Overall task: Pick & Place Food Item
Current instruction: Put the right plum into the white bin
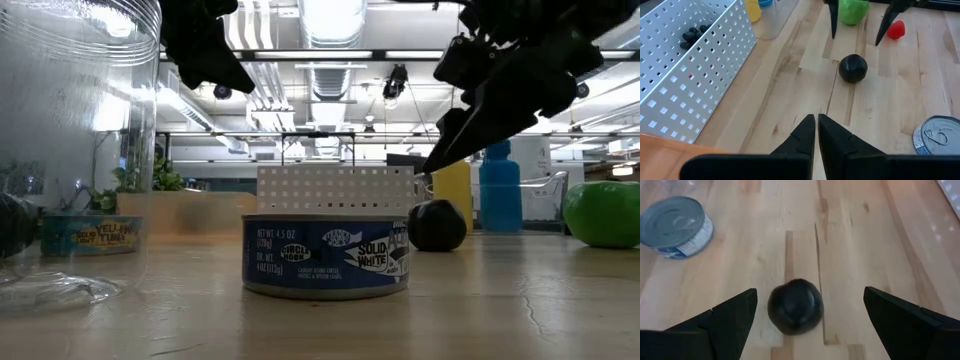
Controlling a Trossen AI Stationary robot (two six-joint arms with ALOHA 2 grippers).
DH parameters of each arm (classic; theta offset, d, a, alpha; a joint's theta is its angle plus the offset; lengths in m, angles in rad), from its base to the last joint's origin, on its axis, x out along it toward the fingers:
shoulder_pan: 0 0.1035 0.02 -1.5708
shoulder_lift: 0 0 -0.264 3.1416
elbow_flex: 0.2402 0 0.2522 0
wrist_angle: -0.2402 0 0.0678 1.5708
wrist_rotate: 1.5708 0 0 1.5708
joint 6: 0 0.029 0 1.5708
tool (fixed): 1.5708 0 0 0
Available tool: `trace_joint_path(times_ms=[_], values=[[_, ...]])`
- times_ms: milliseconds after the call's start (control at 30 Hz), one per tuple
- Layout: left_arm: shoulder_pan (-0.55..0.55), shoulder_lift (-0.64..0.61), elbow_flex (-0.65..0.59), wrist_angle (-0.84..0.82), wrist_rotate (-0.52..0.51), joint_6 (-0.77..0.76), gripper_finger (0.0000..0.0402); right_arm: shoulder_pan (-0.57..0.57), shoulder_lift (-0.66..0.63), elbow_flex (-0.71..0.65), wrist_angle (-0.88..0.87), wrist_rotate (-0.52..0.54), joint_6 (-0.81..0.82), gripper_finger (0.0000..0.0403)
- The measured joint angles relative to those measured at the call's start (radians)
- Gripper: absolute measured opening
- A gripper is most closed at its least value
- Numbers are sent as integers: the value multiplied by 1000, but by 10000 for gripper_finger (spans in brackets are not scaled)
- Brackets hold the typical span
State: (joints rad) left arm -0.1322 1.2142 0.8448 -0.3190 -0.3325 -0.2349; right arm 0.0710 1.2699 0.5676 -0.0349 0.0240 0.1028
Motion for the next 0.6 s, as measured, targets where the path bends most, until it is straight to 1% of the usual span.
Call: trace_joint_path(times_ms=[233,400,600], values=[[0,0,0,1,0,0,26,1,34,-83,204,-4,-6,364],[0,0,0,2,0,0,26,1,114,-84,243,-7,-24,364],[0,0,0,3,0,0,26,1,205,-46,257,-8,-47,364]])
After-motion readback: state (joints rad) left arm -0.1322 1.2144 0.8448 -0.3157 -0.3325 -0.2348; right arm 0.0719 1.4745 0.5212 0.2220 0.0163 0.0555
